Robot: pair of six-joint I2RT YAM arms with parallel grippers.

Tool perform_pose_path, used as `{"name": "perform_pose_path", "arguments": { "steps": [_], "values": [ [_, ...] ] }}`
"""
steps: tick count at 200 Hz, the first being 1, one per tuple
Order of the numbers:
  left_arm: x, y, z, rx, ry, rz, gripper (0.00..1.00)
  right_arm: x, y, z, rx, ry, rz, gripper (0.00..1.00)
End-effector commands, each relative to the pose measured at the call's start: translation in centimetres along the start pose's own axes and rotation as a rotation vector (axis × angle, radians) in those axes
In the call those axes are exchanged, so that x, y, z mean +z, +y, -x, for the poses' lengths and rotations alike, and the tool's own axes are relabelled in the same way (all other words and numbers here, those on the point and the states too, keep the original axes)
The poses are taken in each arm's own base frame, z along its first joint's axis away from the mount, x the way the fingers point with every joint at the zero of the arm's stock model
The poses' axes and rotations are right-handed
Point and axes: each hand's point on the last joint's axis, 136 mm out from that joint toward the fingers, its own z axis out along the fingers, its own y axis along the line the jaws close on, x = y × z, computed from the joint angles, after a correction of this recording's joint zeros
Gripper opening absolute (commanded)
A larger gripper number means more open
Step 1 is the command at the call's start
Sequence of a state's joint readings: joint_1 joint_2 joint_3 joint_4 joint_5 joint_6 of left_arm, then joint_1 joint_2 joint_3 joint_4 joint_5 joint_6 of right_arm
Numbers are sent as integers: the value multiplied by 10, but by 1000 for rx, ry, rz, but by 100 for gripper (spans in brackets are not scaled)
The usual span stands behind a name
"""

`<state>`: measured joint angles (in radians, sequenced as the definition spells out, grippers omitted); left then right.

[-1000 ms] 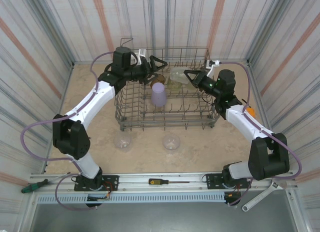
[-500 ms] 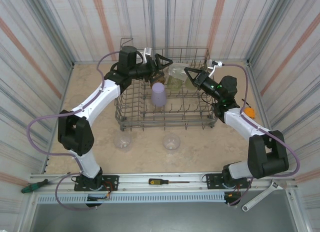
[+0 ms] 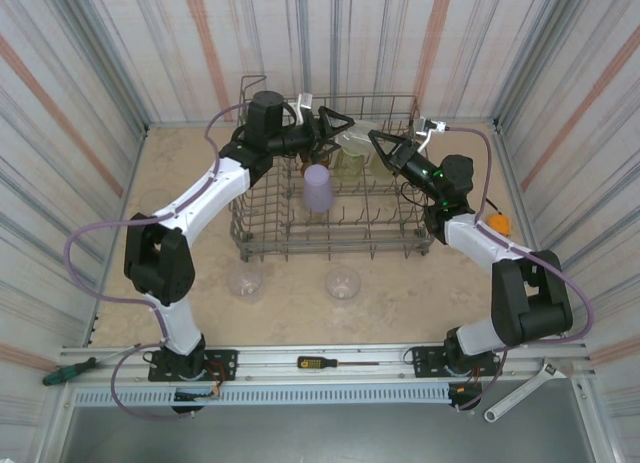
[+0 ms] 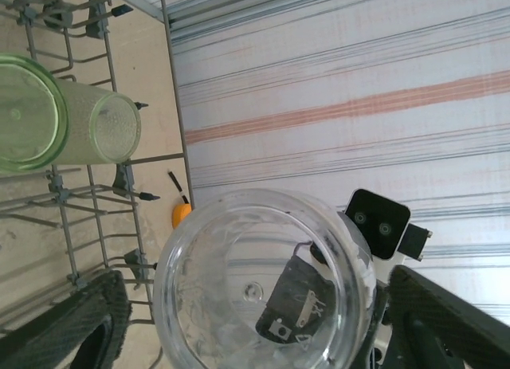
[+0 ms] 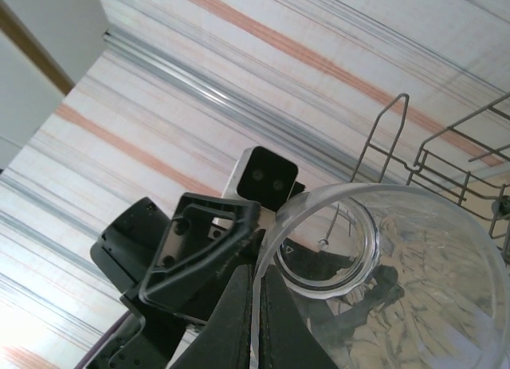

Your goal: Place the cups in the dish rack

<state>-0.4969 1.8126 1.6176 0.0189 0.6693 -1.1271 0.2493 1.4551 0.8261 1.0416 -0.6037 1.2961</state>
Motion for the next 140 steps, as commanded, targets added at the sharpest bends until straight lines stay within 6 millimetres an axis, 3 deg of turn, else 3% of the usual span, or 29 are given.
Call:
{"name": "perform_pose_path", "arguments": {
  "steps": [1, 25, 90, 140],
  "values": [
    [1, -17, 7, 28, -25, -54, 79, 2, 10, -4, -8, 14, 53, 0],
    [5, -15, 4, 19, -18, -60, 75, 5, 7, -7, 0, 26, 53, 0],
    [12, -12, 0, 13, 2, -60, 75, 12, 1, -9, 22, 44, 52, 0],
    [15, -14, -5, 20, 28, -85, 44, 17, -5, -10, 49, 47, 46, 0]
  ]
}}
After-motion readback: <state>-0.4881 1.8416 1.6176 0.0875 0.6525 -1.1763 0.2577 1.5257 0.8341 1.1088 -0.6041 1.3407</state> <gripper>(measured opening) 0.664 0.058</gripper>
